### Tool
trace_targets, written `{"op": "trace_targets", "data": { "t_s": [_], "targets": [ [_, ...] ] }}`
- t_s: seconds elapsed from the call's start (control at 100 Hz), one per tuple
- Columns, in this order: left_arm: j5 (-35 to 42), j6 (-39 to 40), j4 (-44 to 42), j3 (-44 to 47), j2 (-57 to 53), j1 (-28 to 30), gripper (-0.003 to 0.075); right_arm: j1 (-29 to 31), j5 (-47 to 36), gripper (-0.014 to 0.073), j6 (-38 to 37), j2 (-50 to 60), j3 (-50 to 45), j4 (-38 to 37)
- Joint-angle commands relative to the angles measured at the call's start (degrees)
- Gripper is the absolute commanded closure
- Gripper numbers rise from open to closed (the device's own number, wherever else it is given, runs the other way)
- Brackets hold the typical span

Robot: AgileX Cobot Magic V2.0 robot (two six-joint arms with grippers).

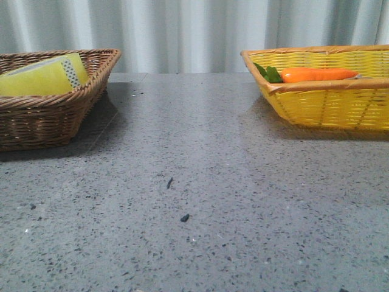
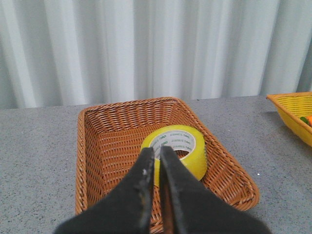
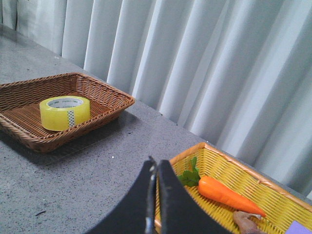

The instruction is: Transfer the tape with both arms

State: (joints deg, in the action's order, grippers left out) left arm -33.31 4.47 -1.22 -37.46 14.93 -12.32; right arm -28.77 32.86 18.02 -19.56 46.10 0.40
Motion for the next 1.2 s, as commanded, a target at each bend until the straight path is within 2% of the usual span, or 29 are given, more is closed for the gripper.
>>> {"op": "trace_targets", "data": {
  "t_s": [0.0,0.11,0.33,0.48,0.85,1.19],
  "targets": [
    [6.35,0.33,0.43,0.53,0.61,0.07,0.0741,0.22,-4.85,0.0640,0.26,-0.83,1.28,-0.73],
    [8.70,0.20,0.01,5.25,-0.95,0.07,0.0741,0.22,-4.85,0.0640,0.26,-0.83,1.28,-0.73],
    [24.83,-0.20,1.54,26.03,-11.23,0.07,0.0741,0.22,-4.85,0.0640,0.26,-0.83,1.28,-0.73],
    [24.55,0.25,4.34,36.34,-17.10,0.07,0.0741,0.22,-4.85,0.0640,0.26,-0.83,1.28,-0.73],
    [16.72,0.47,4.59,38.22,-16.76,1.13,0.0741,0.22,-4.62,0.0640,0.26,-0.92,1.28,-0.73],
    [16.72,0.47,4.69,38.22,-16.76,1.59,0.0741,0.22,-4.62,0.0640,0.26,-0.92,1.28,-0.73]
  ]
}}
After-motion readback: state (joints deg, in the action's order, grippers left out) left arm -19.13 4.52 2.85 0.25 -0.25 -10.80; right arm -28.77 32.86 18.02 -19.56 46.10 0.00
